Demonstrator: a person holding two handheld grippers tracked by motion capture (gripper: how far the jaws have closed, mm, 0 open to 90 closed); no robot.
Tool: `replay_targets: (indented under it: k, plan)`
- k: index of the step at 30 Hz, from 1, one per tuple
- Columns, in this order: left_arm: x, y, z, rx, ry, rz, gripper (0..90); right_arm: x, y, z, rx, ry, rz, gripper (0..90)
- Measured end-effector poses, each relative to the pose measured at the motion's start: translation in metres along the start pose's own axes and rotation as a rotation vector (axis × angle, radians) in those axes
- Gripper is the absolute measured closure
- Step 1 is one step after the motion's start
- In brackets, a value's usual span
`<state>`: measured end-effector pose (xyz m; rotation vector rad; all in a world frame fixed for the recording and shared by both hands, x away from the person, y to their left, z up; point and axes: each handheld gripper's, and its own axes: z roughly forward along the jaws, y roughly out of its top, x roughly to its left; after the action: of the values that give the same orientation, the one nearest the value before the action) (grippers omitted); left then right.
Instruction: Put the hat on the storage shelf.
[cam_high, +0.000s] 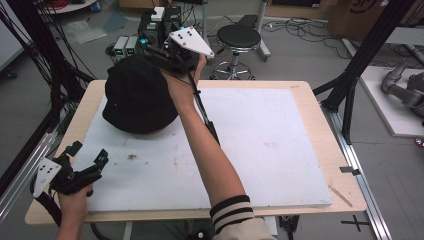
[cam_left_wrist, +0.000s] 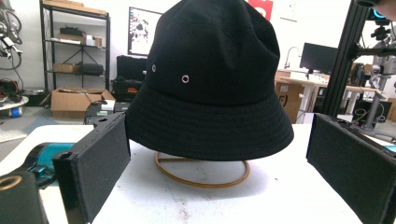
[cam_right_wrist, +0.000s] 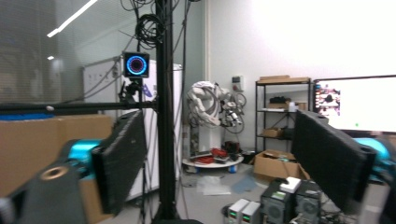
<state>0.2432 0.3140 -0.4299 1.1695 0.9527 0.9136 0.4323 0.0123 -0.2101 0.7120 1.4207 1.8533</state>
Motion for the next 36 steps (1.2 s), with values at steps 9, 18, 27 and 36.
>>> replay_targets:
  k: [9,18,27,36]
  plan:
    - [-0.001,0.000,0.002,0.004,-0.006,0.000,6.6,-0.016,0.018,-0.024,0.021,-0.012,-0.060,13.1]
    - [-0.001,0.000,0.003,0.006,-0.002,-0.001,6.6,-0.040,0.041,-0.058,0.027,-0.048,-0.091,12.9]
    - [-0.001,-0.001,0.005,0.010,-0.002,0.004,6.6,-0.085,0.058,-0.119,0.015,-0.153,-0.119,13.2]
    - [0.001,-0.001,0.008,0.016,0.006,0.008,6.6,-0.119,0.064,-0.173,0.018,-0.211,-0.164,13.3]
